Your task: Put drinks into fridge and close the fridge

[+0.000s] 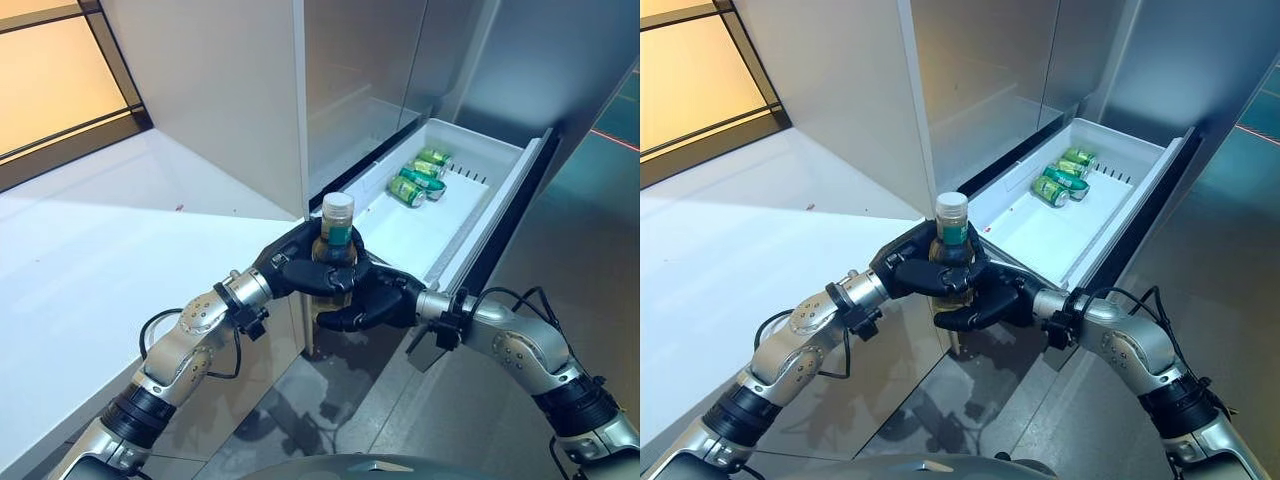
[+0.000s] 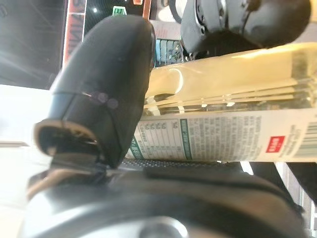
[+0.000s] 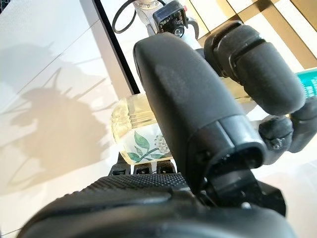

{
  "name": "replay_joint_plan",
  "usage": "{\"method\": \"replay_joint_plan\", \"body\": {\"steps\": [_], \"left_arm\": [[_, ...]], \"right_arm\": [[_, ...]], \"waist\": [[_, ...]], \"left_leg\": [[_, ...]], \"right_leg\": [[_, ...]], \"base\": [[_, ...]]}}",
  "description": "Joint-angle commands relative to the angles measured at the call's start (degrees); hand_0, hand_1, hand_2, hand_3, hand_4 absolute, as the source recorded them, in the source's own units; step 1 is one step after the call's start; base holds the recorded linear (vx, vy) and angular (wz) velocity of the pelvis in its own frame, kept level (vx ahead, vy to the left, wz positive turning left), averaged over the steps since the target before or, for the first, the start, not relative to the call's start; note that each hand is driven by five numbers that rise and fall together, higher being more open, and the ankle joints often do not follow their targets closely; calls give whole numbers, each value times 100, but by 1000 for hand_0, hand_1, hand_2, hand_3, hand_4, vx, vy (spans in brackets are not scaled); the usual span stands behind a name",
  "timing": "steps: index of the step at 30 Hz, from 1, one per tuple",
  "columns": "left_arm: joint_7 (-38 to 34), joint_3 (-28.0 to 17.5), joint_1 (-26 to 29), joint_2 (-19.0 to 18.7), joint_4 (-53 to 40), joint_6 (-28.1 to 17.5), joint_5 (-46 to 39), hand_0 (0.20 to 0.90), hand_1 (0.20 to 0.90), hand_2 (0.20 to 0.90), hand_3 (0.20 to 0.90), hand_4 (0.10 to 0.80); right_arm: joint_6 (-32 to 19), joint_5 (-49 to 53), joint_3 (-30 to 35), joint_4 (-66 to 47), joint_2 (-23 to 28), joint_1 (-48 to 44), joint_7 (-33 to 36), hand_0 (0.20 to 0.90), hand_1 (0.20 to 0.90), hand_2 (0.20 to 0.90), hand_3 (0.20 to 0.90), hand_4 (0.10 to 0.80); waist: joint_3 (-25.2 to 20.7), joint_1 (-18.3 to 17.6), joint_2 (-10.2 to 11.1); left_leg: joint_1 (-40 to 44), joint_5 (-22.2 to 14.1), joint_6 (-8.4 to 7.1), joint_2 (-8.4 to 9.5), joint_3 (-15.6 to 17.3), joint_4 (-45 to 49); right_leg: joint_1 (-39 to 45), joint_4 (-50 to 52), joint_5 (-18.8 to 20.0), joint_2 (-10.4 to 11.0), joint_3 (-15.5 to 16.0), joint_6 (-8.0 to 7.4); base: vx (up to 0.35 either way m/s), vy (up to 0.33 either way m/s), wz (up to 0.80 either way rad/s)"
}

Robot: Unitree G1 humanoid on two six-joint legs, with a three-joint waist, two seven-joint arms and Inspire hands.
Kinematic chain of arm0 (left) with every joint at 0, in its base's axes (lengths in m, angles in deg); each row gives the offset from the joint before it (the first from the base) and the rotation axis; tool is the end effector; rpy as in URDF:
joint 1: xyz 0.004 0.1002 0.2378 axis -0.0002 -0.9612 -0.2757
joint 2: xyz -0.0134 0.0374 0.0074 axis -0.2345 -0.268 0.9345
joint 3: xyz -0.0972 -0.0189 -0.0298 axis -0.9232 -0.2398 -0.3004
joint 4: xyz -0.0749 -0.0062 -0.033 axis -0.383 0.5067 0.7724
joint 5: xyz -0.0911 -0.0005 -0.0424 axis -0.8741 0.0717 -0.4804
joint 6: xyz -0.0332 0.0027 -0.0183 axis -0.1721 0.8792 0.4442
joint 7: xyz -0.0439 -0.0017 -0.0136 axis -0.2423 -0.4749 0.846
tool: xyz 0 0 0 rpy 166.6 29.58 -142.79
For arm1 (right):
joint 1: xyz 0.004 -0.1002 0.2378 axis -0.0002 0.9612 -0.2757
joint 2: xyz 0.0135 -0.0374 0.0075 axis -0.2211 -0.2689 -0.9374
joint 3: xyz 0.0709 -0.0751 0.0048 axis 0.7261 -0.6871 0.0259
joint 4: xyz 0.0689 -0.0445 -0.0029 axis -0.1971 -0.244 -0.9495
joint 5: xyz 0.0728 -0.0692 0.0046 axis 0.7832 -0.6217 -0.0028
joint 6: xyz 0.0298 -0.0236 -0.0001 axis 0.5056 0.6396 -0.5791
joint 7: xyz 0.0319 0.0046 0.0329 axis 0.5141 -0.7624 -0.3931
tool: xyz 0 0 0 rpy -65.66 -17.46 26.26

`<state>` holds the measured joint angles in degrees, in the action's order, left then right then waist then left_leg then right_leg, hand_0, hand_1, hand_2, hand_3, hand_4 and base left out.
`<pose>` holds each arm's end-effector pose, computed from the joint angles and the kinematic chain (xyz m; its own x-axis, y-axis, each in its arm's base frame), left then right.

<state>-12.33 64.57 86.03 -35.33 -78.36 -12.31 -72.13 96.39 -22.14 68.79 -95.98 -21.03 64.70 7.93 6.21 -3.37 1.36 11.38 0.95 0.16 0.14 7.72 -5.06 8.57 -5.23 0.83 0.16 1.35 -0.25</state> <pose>0.2182 0.1648 0.0928 0.6632 -0.7417 0.1008 0.7485 0.6582 -0.0815 0.2208 -0.1742 0.0911 0.5087 0.8019 -0.3133 -0.7222 0.5956 0.3518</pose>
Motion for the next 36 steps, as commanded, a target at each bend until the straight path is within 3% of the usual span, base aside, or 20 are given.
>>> {"method": "replay_joint_plan", "body": {"steps": [1, 6, 12, 14, 15, 16, 17, 20, 25, 30, 36], "left_arm": [[350, 290, 1385, 710, 57, -958, -659, 300, 300, 300, 200, 100], [215, 362, 1258, 986, 53, -1209, -398, 300, 300, 300, 200, 100], [13, 331, 1128, 1014, 11, -1837, -79, 300, 300, 300, 200, 100], [-213, 269, 1144, 995, -65, -2216, 105, 300, 300, 300, 200, 100], [-300, 247, 1151, 996, -99, -2357, 213, 361, 361, 361, 271, 171], [-377, 229, 1159, 1001, -135, -2424, 289, 695, 695, 695, 661, 561], [-466, 174, 1173, 996, -186, -2569, 427, 900, 900, 900, 900, 800], [-695, 57, 1203, 1021, -299, -2827, 686, 900, 900, 900, 900, 800], [-1096, -205, 1255, 1043, -510, -2979, 995, 900, 900, 900, 900, 800], [-1452, -386, 1230, 1034, -479, -2322, 892, 900, 900, 900, 900, 800], [-1229, -375, 967, 1065, -287, -2026, 313, 900, 900, 900, 900, 800]], "right_arm": [[-772, 1248, -161, -550, -816, -1004, 156, 300, 300, 300, 200, 100], [-961, 1243, -53, -537, -1096, -977, 456, 300, 300, 300, 200, 100], [-976, 1168, 50, -580, -1078, -970, 600, 300, 300, 300, 200, 100], [-1421, 427, 110, -561, -1001, -1055, 621, 300, 300, 300, 200, 100], [-1593, 115, 149, -559, -951, -1087, 623, 300, 300, 300, 200, 100], [-1687, -68, 189, -566, -913, -1112, 611, 300, 300, 300, 200, 100], [-1826, -283, 295, -573, -840, -1167, 672, 300, 300, 300, 200, 100], [-2084, -645, 493, -617, -769, -1256, 811, 300, 300, 300, 200, 100], [-2805, -2273, 915, -722, -499, -1590, 1257, 300, 300, 300, 200, 100], [-2863, -2699, 1335, -568, -109, -2075, 1919, 300, 300, 300, 200, 100], [-3160, -3333, 1573, -105, 215, -2346, 2570, 300, 300, 300, 200, 100]], "waist": [[-362, -25, 110], [-370, -20, 95], [-367, 20, 114], [-372, 36, 130], [-374, 36, 132], [-371, 34, 131], [-371, 32, 135], [-363, 29, 143], [-378, 25, 135], [-369, 39, 133], [-375, 133, 145]], "left_leg": [[-127, -277, 85, 24, -167, 6], [-128, -282, 88, 21, -169, 6], [-154, -282, 93, 17, -189, 6], [-163, -280, 89, 16, -201, 6], [-164, -280, 88, 15, -208, 6], [-165, -277, 85, 13, -213, 6], [-169, -275, 79, 11, -224, 6], [-168, -279, 73, 12, -238, 6], [-220, -243, 65, 10, -248, 6], [-211, -275, 68, 16, -266, 6], [-215, -284, 74, 29, -325, 6]], "right_leg": [[-47, 144, 56, 181, 376, -369], [-43, 137, 47, 169, 367, -353], [-55, 131, 34, 158, 378, -331], [-52, 123, 33, 150, 381, -318], [-51, 120, 33, 145, 374, -312], [-53, 122, 35, 141, 369, -308], [-54, 121, 38, 139, 366, -304], [-44, 120, 38, 139, 367, -297], [-122, 174, 60, 140, 356, -280], [-137, 217, 33, 138, 373, -269], [-117, 225, 17, 153, 446, -260]], "base": [[0, 0, 0], [5, 1, -4], [-2, -1, -1], [0, 0, 0], [0, 0, 0], [0, 0, 0], [0, 0, 0], [-10, -2, 0], [0, 0, 0], [-3, 7, 0], [0, 0, 0]]}}
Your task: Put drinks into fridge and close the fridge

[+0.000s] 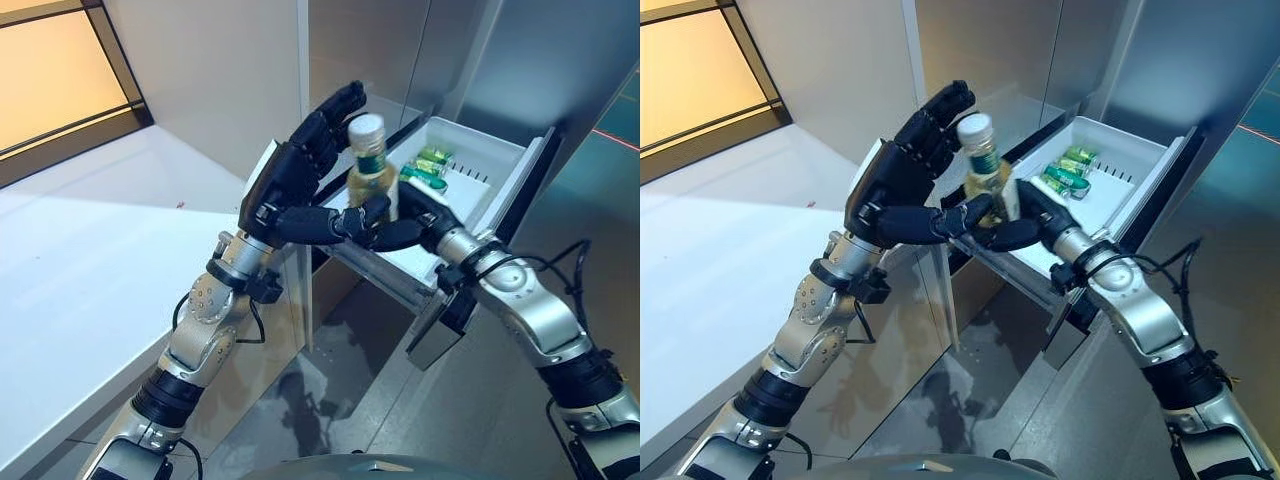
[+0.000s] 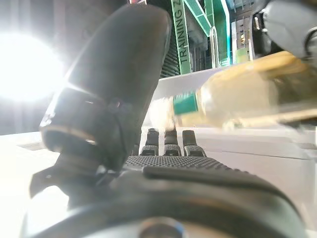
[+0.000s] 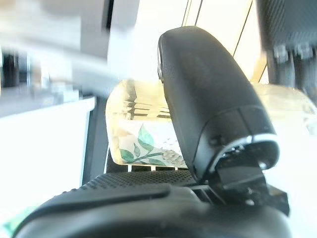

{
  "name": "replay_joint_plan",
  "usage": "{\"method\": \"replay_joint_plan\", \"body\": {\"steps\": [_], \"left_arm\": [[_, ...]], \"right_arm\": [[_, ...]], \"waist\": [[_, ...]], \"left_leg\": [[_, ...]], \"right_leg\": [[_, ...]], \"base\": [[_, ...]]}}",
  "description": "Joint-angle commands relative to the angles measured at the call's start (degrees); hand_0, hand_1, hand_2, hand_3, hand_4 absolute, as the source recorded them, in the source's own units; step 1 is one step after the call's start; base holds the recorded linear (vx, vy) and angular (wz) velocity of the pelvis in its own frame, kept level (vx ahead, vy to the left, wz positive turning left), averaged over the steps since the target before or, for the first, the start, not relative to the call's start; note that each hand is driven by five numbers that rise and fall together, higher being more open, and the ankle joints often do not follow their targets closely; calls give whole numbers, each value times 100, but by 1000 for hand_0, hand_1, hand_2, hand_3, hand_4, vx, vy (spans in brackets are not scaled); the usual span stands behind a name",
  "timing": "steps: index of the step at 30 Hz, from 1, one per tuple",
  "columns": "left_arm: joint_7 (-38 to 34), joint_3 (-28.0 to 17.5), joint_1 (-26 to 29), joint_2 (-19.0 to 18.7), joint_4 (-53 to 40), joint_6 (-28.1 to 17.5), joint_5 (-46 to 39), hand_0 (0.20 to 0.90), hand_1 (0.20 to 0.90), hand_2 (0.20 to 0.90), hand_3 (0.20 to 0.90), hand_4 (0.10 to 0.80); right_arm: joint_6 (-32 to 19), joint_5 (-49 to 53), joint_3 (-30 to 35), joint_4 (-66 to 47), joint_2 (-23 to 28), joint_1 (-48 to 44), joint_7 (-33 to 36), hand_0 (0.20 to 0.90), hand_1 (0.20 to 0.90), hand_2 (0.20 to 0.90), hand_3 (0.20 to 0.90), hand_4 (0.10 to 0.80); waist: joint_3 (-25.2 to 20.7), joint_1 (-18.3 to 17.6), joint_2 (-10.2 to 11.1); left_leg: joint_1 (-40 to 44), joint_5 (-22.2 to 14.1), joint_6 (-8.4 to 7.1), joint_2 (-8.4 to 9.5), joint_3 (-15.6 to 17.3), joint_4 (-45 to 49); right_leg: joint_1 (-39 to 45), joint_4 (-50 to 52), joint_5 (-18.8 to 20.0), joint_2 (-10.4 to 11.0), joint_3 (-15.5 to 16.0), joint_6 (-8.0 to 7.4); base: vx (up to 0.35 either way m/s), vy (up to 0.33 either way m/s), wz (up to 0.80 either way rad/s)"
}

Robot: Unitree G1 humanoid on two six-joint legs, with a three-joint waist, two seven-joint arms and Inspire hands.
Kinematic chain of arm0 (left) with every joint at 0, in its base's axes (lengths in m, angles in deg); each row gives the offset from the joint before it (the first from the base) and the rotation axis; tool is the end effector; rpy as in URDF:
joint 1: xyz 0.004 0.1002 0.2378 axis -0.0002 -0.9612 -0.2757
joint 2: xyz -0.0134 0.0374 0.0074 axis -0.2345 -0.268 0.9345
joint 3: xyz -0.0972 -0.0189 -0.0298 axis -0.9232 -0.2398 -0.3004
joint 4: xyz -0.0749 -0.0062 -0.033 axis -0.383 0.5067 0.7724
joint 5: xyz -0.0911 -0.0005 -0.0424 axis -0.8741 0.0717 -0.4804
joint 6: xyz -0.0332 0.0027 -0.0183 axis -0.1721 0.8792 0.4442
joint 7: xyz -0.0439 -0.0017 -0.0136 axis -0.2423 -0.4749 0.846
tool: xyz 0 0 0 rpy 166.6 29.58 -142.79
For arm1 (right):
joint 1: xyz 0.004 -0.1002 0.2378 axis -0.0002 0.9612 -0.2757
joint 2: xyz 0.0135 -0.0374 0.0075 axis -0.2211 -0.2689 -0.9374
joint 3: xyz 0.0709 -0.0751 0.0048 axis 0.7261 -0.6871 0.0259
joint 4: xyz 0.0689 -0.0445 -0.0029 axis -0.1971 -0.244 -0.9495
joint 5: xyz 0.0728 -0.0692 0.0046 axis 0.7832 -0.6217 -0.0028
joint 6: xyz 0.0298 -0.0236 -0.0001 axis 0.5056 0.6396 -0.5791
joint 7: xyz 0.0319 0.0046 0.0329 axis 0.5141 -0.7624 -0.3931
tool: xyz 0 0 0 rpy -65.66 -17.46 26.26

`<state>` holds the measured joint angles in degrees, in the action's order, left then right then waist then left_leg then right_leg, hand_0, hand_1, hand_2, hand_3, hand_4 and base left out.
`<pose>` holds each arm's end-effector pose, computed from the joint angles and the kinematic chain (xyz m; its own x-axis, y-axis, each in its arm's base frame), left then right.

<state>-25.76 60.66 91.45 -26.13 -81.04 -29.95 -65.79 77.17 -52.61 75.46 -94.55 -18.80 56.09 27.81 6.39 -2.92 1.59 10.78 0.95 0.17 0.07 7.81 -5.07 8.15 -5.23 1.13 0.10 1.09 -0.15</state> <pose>0.2269 0.1431 0.1360 0.6799 -0.4707 0.5623 0.5780 0.8159 -0.0159 0.2532 -0.1971 0.1546 0.9379 0.3431 0.0520 -0.2959 0.8690 -0.3966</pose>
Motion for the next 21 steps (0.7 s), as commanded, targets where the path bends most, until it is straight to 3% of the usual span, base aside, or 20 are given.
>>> {"method": "replay_joint_plan", "body": {"steps": [1, 5, 11, 14, 21], "left_arm": [[182, 91, 307, 147, -9, -102, -391, 900, 900, 900, 900, 800], [384, 337, 84, 109, 114, 321, -706, 900, 900, 900, 900, 800], [940, 715, -326, 71, 444, 1262, -1337, 900, 900, 900, 900, 800], [1156, 1060, -634, 35, 780, 2150, -1819, 900, 900, 900, 900, 800], [1509, 1627, -1038, -217, 1741, 2569, -1402, 900, 900, 900, 900, 800]], "right_arm": [[-1373, -868, 1007, 1, 204, -1573, 891, 300, 300, 300, 200, 100], [-1492, -1489, 1040, 573, 676, -1797, 1516, 300, 300, 300, 200, 100], [-1451, -1172, 818, 1522, 1122, -2168, 1868, 300, 300, 300, 200, 100], [-1484, -1076, 426, 2543, 1451, -2707, 2073, 300, 300, 300, 200, 100], [-1370, -653, -623, 4776, 1764, -3842, 1675, 300, 300, 300, 200, 100]], "waist": [[-398, 121, 133], [-399, 187, 136], [-387, 360, 132], [-389, 557, 133], [-388, 885, 127]], "left_leg": [[-162, -287, 69, 31, -342, 7], [-185, -270, 77, 38, -391, 7], [-172, -285, 60, 54, -545, 9], [-208, -251, 39, 75, -655, 8], [-344, -160, -29, 84, -798, 7]], "right_leg": [[-69, 230, -24, 174, 518, -274], [-60, 248, -43, 199, 598, -285], [28, 237, -103, 230, 740, -299], [63, 209, -104, 266, 913, -308], [72, 126, -82, 308, 1204, -326]], "base": [[-8, 20, 4], [-1, 26, 10], [17, 18, 12], [15, 13, 16], [18, 13, 24]]}}
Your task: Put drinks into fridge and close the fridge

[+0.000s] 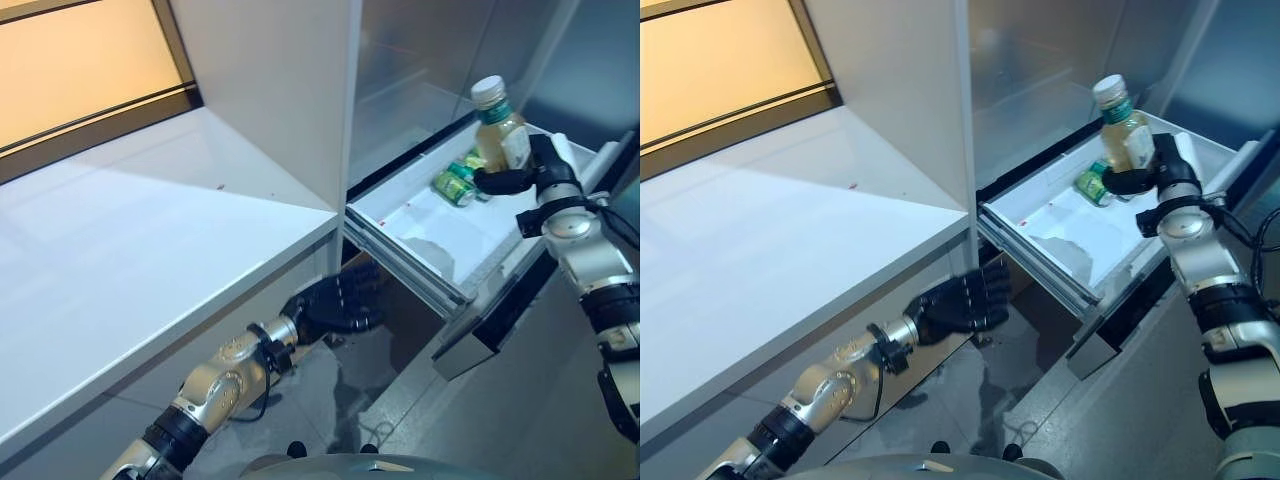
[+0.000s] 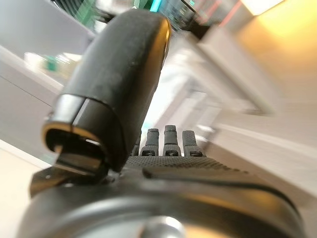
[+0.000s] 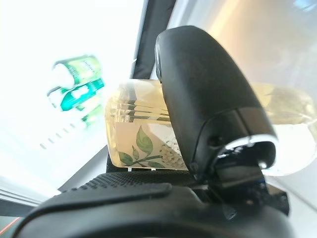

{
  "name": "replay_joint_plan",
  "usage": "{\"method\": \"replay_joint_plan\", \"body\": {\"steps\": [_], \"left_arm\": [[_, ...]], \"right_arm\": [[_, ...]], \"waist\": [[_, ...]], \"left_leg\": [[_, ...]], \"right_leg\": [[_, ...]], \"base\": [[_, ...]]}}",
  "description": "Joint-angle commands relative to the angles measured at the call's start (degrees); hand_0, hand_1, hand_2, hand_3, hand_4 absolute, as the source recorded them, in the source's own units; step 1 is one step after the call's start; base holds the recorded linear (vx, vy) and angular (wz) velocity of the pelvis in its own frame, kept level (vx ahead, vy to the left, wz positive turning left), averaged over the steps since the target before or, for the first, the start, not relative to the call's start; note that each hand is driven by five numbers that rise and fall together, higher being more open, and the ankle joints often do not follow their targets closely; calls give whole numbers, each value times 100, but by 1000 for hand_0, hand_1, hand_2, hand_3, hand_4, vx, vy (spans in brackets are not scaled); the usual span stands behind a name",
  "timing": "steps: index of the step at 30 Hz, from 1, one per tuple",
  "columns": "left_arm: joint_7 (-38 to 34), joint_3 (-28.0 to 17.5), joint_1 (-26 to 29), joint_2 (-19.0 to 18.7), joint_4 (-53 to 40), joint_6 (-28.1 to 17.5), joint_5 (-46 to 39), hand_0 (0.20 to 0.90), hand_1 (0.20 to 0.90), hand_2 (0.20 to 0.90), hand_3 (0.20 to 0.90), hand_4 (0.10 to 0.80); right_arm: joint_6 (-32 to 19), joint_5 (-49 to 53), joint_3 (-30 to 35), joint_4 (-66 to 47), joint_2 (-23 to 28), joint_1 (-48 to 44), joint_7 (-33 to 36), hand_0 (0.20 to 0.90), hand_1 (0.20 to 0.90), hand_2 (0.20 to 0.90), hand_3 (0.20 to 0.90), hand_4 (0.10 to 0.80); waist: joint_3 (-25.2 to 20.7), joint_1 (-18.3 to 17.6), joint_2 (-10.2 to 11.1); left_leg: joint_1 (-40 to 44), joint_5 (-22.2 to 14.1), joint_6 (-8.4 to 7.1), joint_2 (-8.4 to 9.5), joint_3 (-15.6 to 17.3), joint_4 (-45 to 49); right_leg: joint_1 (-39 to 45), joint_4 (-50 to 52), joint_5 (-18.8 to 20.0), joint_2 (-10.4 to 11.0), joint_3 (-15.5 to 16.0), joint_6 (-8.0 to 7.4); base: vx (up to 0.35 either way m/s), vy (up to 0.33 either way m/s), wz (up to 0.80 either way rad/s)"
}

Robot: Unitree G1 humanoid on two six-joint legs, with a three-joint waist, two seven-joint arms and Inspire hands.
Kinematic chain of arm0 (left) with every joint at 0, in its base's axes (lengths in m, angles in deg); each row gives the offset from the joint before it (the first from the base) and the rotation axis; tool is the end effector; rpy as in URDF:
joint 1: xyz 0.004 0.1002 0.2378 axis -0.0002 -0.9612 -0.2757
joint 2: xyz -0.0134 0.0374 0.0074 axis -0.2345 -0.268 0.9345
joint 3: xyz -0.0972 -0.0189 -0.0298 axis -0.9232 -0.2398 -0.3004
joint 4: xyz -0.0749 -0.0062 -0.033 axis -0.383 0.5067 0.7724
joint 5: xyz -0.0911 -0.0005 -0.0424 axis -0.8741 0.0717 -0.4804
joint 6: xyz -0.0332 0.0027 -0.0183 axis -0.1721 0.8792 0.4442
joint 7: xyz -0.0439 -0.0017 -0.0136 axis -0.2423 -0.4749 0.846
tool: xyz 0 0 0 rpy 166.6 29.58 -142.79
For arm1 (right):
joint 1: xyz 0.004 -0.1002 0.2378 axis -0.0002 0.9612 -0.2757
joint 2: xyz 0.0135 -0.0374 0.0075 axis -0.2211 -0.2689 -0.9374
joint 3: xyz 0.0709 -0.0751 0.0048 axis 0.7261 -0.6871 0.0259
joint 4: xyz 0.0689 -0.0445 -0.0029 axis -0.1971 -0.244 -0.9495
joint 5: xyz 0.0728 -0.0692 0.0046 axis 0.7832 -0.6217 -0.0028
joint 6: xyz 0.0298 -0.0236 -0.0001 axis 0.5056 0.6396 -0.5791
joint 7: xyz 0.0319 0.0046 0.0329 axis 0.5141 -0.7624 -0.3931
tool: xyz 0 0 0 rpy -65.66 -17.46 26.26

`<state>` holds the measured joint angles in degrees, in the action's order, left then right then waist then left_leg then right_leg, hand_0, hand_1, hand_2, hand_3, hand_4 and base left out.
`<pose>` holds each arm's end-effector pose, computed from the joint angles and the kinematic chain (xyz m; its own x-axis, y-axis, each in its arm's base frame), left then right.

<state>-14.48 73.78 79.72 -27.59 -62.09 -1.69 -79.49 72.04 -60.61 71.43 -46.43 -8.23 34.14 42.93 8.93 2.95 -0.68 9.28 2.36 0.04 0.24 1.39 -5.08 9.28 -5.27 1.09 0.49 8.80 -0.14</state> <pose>0.1825 0.1429 0.0013 0.6114 -0.7344 -0.2946 0.5426 0.6601 -0.5195 0.3082 -0.3063 0.1752 0.9163 -0.3950 0.0655 0.3453 0.6968 -0.6286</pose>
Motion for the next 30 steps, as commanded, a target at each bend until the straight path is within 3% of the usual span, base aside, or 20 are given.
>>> {"method": "replay_joint_plan", "body": {"steps": [1, 7, 14, 18, 21, 30], "left_arm": [[445, 331, 105, -62, 21, -252, 86, 900, 900, 900, 900, 800], [337, 406, -43, 0, 1042, -285, 593, 900, 900, 900, 900, 800], [-169, 395, 146, 266, 2557, -819, 1657, 900, 900, 900, 900, 800], [-544, 213, 336, 342, 3073, -1010, 1995, 900, 900, 900, 900, 800], [-1028, -82, 475, 435, 3665, -1297, 2817, 900, 900, 900, 900, 800], [-1805, -778, 460, 442, 4856, -1137, 3446, 900, 900, 900, 900, 800]], "right_arm": [[-787, 204, -297, 148, 682, -1704, 74, 300, 300, 300, 200, 100], [-309, -61, -518, 942, 560, -1773, -385, 300, 300, 300, 200, 100], [206, -138, -406, 2125, 165, -1817, -378, 300, 300, 300, 200, 100], [370, -69, -317, 2257, 37, -1698, -338, 300, 300, 300, 200, 100], [410, -95, -280, 2273, -88, -1485, -339, 300, 300, 300, 200, 100], [480, -369, -356, 2348, -158, -1367, -553, 300, 300, 300, 200, 100]], "waist": [[-628, 330, 356], [-517, 470, 366], [-77, 698, 337], [239, 704, 297], [487, 700, 256], [850, 650, 81]], "left_leg": [[-214, -290, -21, 64, -170, 8], [-320, -210, -64, 40, -230, 8], [-681, -63, -68, 7, -331, 19], [-887, -14, -55, -4, -353, 43], [-995, 2, -36, -8, -346, 81], [-1149, 18, -56, -9, -306, 155]], "right_leg": [[-44, 127, -79, 270, 461, -323], [-65, 98, -53, 279, 578, -315], [-375, 169, -11, 282, 650, -282], [-605, 220, 33, 271, 620, -269], [-722, 263, 49, 278, 615, -252], [-917, 306, 89, 315, 552, -262]], "base": [[13, 1, 18], [18, -11, 23], [-79, -43, 16], [-169, -56, 11], [-97, -50, 3], [-38, 8, -3]]}}
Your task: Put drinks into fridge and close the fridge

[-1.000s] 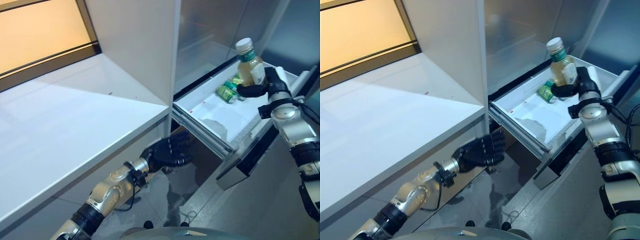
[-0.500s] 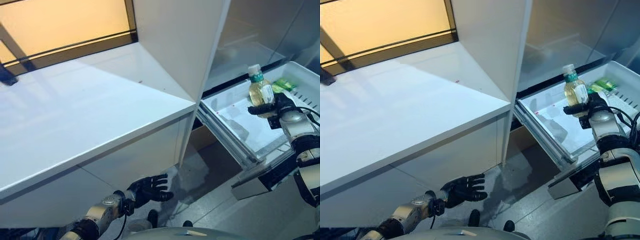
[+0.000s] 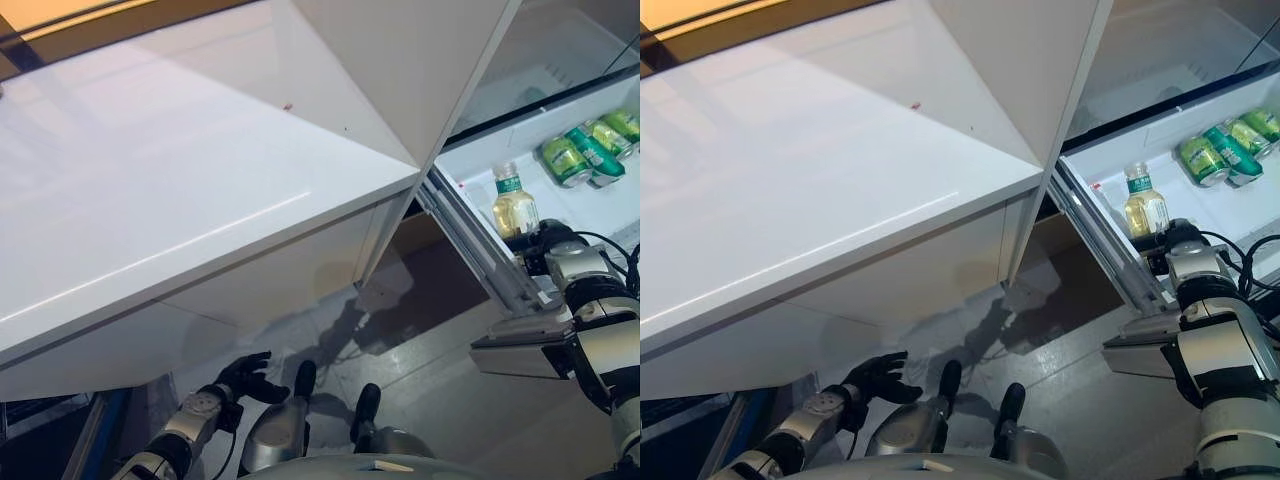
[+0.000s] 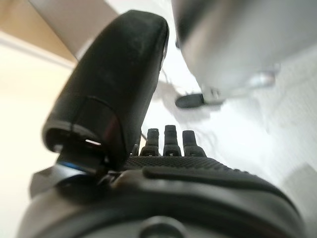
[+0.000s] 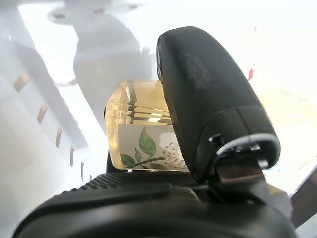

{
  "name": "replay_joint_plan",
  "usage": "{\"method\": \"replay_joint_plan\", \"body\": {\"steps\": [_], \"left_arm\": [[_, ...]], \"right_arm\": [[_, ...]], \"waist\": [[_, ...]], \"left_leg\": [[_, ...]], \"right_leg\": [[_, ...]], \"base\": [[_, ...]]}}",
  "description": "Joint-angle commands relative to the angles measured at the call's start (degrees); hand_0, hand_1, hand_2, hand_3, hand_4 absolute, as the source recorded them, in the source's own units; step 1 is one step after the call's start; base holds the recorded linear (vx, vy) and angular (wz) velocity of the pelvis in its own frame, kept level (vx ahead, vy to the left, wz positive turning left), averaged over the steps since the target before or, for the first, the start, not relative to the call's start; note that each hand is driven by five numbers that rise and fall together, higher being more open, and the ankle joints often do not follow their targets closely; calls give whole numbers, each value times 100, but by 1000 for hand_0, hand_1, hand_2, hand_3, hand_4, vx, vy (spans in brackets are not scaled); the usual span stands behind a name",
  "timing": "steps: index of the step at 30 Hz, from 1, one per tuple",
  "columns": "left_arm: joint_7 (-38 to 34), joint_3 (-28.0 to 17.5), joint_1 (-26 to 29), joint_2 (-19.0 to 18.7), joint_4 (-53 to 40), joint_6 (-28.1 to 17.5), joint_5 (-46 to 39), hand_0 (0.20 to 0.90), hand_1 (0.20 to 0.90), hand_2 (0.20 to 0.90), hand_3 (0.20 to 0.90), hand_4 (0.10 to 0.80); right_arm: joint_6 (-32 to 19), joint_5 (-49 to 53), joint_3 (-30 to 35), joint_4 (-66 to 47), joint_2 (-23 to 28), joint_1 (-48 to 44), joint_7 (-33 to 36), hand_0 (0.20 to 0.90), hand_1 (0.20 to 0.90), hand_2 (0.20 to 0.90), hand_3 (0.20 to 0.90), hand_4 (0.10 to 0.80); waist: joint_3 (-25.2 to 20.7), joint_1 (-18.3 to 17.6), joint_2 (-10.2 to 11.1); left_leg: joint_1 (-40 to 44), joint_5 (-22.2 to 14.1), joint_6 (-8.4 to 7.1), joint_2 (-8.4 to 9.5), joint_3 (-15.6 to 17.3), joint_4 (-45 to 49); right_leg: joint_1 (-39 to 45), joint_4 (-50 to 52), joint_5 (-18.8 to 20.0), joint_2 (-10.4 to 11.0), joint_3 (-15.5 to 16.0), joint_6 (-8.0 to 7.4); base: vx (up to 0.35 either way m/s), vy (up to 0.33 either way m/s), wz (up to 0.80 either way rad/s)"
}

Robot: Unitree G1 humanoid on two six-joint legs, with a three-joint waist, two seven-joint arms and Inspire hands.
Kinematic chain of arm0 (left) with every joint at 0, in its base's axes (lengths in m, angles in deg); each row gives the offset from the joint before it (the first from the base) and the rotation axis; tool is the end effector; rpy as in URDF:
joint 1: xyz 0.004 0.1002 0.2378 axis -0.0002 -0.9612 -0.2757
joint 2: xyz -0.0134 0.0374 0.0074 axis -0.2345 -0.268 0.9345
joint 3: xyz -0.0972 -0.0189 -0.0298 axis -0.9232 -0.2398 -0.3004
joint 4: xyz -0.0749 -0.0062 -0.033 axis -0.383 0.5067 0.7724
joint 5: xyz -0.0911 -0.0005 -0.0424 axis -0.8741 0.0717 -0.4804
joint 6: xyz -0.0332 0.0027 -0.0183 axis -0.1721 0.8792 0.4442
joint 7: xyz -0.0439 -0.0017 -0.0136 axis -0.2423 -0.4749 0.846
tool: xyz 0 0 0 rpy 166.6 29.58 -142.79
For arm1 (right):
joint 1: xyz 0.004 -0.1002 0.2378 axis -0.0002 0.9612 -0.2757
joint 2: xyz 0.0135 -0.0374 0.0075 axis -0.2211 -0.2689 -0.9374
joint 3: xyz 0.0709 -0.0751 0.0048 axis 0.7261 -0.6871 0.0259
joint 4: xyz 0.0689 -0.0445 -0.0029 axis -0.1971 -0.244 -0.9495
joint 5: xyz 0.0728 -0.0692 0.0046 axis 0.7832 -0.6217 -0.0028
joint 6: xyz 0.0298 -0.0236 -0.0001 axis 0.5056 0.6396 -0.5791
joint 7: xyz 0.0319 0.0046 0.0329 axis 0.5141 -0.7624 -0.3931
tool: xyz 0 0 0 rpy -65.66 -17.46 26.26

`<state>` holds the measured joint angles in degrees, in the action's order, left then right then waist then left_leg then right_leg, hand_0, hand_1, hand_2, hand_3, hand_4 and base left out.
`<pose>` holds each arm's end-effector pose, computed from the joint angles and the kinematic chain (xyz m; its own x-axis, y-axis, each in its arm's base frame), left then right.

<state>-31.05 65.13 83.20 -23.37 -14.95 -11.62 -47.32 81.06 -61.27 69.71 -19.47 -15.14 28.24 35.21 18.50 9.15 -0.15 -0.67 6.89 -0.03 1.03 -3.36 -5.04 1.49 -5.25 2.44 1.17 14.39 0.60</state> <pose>0.1513 0.2247 -0.0803 0.6028 0.0164 -0.7977 0.2046 0.9632 0.1744 0.3046 -0.3262 0.1201 0.7335 -0.5477 -0.4026 0.2345 0.7598 -0.6064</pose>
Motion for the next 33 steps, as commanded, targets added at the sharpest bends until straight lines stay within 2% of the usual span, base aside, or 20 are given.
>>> {"method": "replay_joint_plan", "body": {"steps": [1, 4, 5, 6, 7, 17, 25, 28, 33], "left_arm": [[-146, 46, 111, -12, 274, -177, 243, 900, 900, 900, 900, 800], [-96, -20, 118, -39, 317, -241, 121, 900, 900, 900, 900, 800], [-78, -43, 114, -51, 278, -275, 120, 900, 900, 900, 900, 800], [-75, -49, 111, -55, 267, -288, 124, 900, 900, 900, 900, 800], [-91, -61, 107, -71, 191, -322, 166, 900, 900, 900, 900, 800], [35, 157, 0, -251, -384, -502, 451, 900, 900, 900, 900, 800], [-47, 85, -59, -313, -323, -440, 598, 900, 900, 900, 900, 800], [-55, 3, -101, -323, -255, -402, 696, 900, 900, 900, 900, 800], [-31, -209, -211, -265, -107, -285, 954, 900, 900, 900, 900, 800]], "right_arm": [[-414, -354, -264, -303, 545, -858, 188, 300, 300, 300, 200, 100], [-351, -644, -433, -281, 593, -977, 72, 300, 300, 300, 200, 100], [-329, -757, -488, -279, 631, -988, -17, 389, 389, 389, 304, 204], [-327, -784, -501, -280, 643, -990, -28, 493, 493, 493, 425, 325], [-296, -916, -530, -280, 703, -984, -111, 900, 900, 900, 900, 800], [-273, -1295, -742, -386, 933, -1092, -397, 900, 900, 900, 900, 800], [-274, -1456, -758, -724, 1072, -1045, -647, 900, 900, 900, 900, 800], [-266, -1219, -746, -985, 1144, -995, -779, 900, 900, 900, 900, 800], [-474, -253, -432, -1842, 1273, -793, -713, 900, 900, 900, 900, 800]], "waist": [[-37, 24, -10], [82, 12, -72], [117, 12, -85], [126, 12, -87], [159, 12, -96], [201, 24, -44], [46, -61, 57], [-62, -115, 111], [-398, -290, 239]], "left_leg": [[-190, -431, -51, -83, 172, 158], [-271, -418, -56, -77, 171, 167], [-298, -413, -57, -71, 164, 172], [-306, -413, -57, -69, 161, 175], [-327, -404, -61, -65, 157, 178], [-261, -402, -71, -51, 171, 131], [-72, -447, -71, -63, 251, 98], [9, -470, -77, -73, 297, 73], [226, -553, -87, -96, 422, 41]], "right_leg": [[-189, 317, -44, 253, -21, -333], [-291, 351, -45, 261, -37, -324], [-322, 363, -44, 262, -43, -322], [-330, 367, -45, 263, -45, -321], [-354, 375, -35, 266, -39, -321], [-377, 436, -28, 269, -27, -330], [-241, 446, -61, 246, -98, -336], [-179, 410, -59, 235, -140, -345], [-28, 395, -107, 203, -253, -349]], "base": [[-89, 26, -7], [-78, 23, -6], [-45, 9, -8], [-43, 4, -8], [-35, 0, -6], [-3, 0, 0], [29, -2, -2], [19, 17, -5], [23, 41, -9]]}}
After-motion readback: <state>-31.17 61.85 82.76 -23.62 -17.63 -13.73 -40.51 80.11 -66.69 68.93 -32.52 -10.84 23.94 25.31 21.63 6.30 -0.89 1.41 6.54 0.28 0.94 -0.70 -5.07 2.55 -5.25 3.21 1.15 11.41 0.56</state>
